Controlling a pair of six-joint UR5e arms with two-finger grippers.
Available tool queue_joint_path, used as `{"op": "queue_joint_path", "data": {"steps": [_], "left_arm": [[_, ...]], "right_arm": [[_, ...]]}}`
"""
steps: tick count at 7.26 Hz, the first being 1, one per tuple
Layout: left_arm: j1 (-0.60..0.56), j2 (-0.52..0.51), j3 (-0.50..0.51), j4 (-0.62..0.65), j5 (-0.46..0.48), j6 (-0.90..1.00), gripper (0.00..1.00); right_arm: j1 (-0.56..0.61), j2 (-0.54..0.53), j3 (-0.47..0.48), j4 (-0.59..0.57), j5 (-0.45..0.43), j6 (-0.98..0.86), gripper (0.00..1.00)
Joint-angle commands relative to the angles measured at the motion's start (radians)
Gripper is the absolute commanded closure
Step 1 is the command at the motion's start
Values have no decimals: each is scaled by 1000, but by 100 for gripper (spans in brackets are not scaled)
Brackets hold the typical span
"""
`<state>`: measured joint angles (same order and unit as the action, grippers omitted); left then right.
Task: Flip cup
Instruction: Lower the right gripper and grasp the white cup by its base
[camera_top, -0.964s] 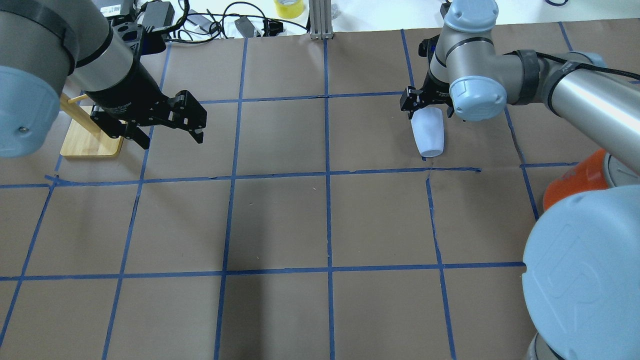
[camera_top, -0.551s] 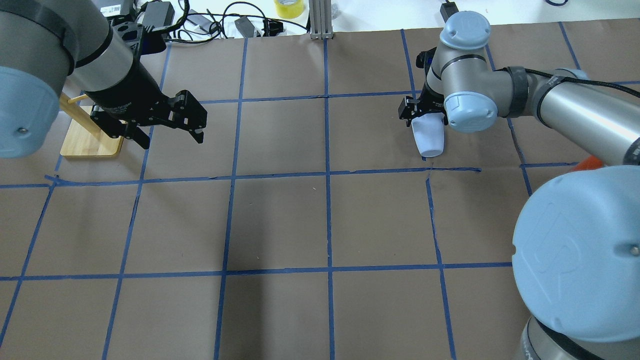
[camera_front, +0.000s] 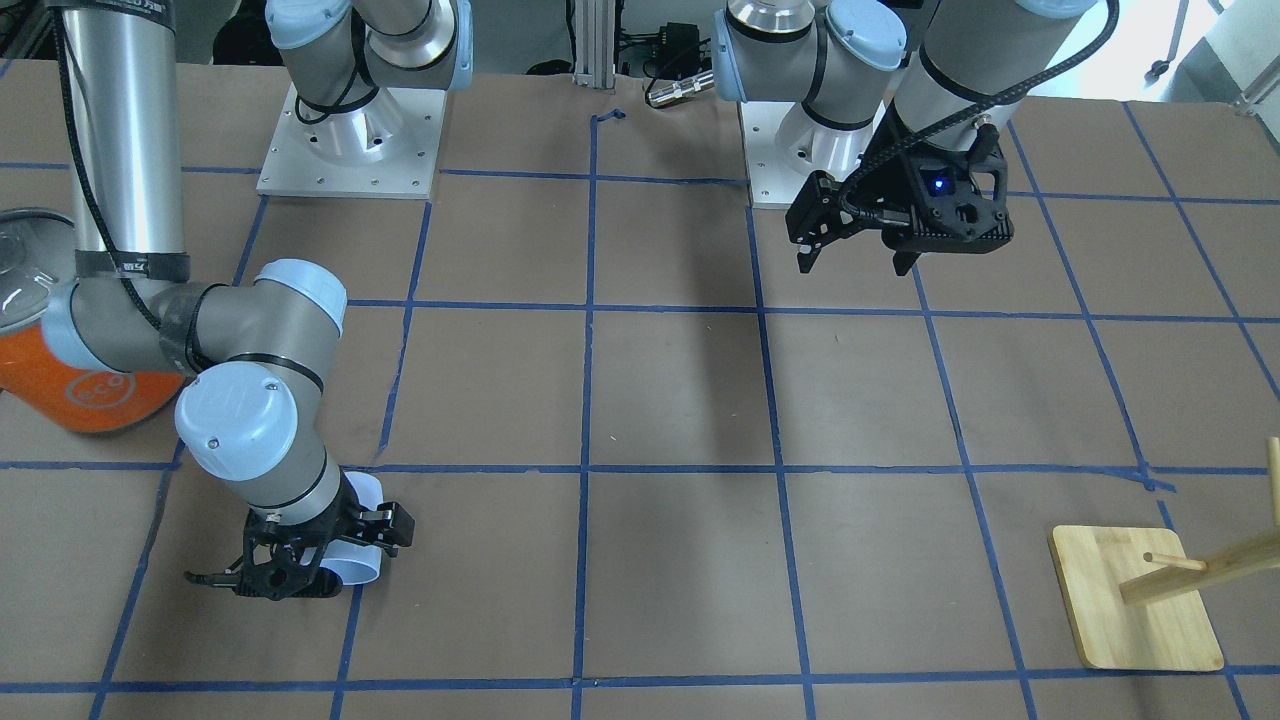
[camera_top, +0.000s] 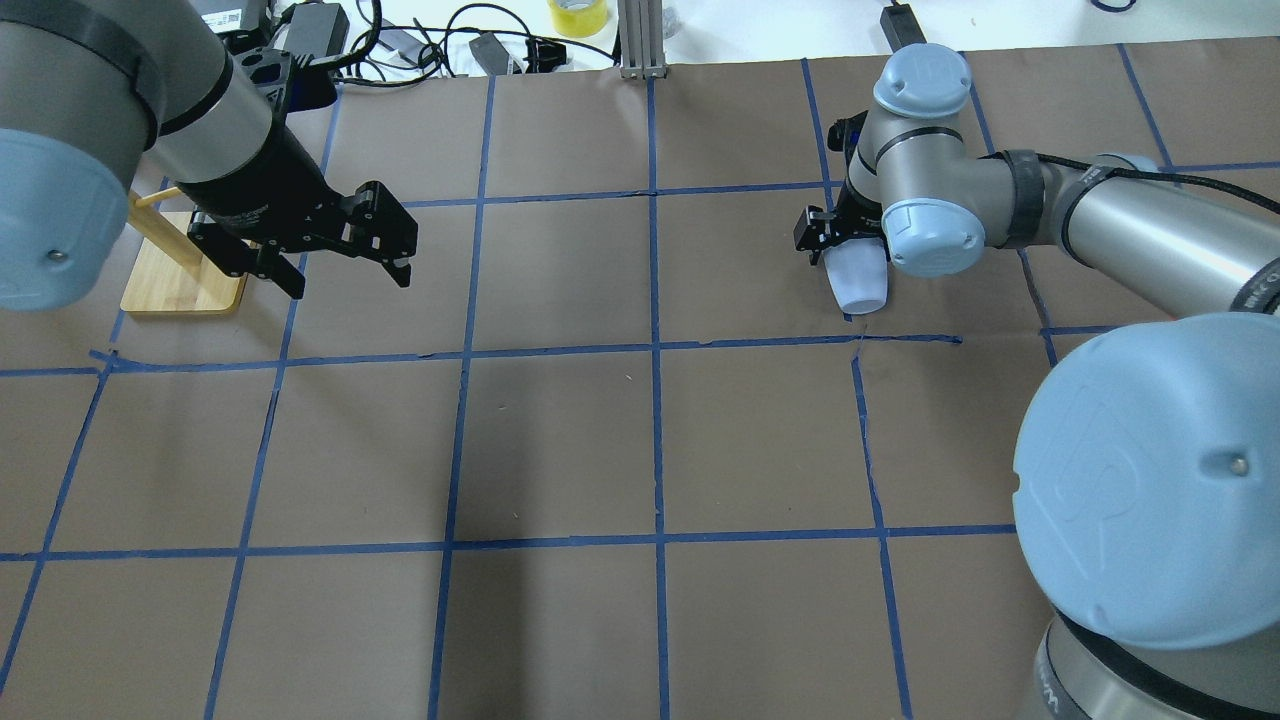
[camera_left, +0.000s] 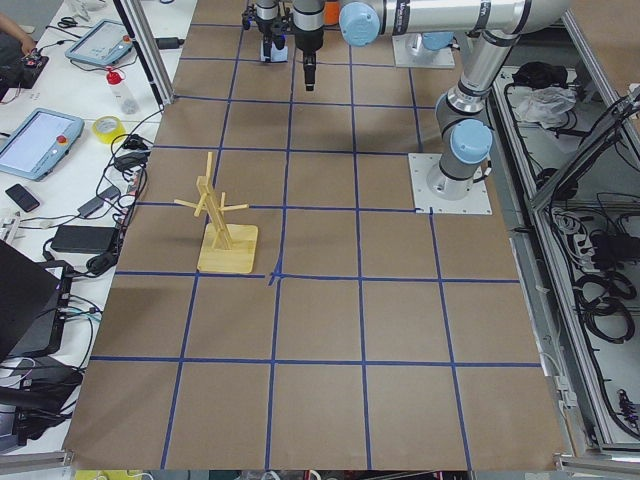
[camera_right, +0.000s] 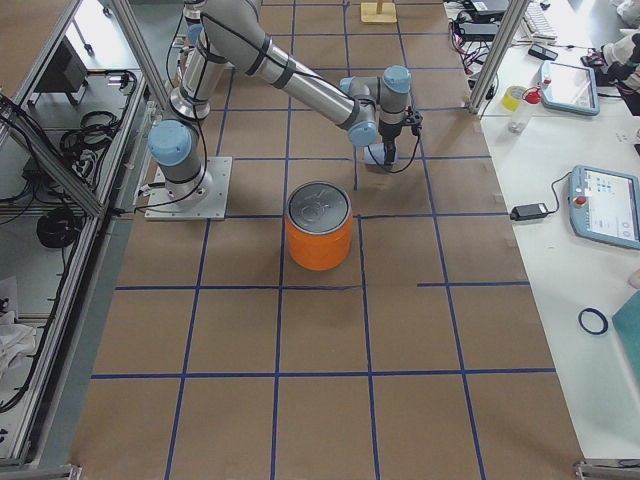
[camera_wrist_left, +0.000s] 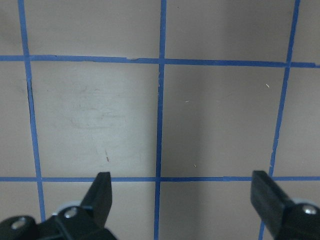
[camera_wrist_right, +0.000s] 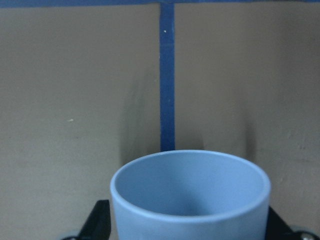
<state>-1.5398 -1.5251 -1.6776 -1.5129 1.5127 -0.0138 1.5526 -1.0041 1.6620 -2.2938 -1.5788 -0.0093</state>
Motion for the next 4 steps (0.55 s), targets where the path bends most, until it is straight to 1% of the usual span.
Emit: {"op": "queue_joint_path", "data": {"steps": [1,2,4], "left_arm": [[0,-1,1,5,-2,0,0],[0,3,1,4,13,5,0],[1,11,3,-1,17,15,0]], "right_arm": [[3,-7,13,10,-3,-1,90],[9,-19,15,10,-1,-3,98],[32,-60,13,7,13,-11,100]]}}
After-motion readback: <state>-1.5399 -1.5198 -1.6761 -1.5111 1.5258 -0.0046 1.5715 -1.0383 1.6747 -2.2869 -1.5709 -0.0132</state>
